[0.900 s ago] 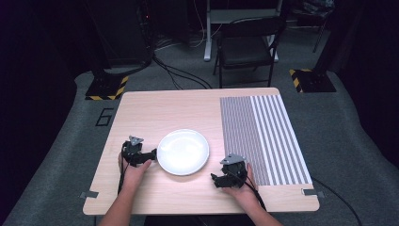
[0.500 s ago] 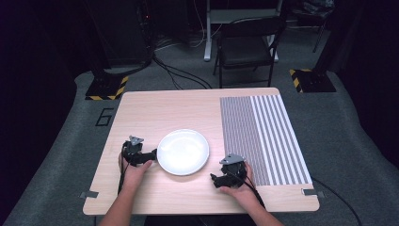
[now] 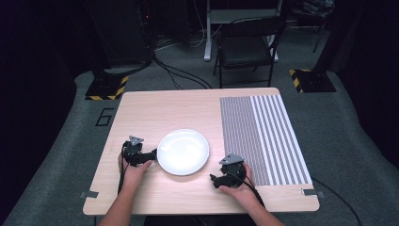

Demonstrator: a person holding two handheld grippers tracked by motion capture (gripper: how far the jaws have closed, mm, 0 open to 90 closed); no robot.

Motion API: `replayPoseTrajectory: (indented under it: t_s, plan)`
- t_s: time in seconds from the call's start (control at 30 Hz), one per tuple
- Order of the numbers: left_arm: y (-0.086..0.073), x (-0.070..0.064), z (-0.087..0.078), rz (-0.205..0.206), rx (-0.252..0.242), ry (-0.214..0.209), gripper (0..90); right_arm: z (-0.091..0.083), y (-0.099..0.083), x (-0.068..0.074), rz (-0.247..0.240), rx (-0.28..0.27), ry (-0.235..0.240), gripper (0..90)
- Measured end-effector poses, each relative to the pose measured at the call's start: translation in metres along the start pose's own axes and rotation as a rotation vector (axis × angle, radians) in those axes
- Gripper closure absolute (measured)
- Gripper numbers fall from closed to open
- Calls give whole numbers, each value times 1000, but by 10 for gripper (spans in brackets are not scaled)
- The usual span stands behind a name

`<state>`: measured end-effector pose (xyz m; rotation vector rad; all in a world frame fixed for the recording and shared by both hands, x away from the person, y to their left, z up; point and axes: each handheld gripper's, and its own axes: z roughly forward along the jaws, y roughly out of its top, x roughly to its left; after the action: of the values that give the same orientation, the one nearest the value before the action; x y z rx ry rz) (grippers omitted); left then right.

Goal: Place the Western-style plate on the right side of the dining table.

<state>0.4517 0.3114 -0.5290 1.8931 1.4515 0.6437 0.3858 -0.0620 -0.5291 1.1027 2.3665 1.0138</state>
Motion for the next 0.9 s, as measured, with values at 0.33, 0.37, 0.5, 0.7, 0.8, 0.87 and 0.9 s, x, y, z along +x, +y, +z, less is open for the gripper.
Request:
replayPoseTrajectory:
  t_s: [0.33, 0.37, 0.5, 0.7, 0.8, 0.87, 0.9]
  plan:
    - [0, 1, -1, -18, -20, 17, 310, -2, -1, -1, 32, -24, -29, 180]
    - [0, 0, -2, -19, -26, 10, 344, -3, -1, -2, 43, -33, -38, 221]
    - [2, -3, -4, -6, -4, 8, 431, -4, -1, -2, 39, -43, -44, 300]
    - [7, -7, -7, -22, 9, -1, 482, -7, 0, 0, 58, -60, -34, 344]
    - [10, -8, -10, -30, -4, -9, 509, -7, 1, -1, 61, -64, -39, 361]
    - [15, -9, -14, -29, -17, -9, 509, -9, 2, -1, 66, -72, -40, 375]
    - [16, -10, -16, -27, -27, -15, 508, -10, 2, -1, 65, -73, -41, 384]
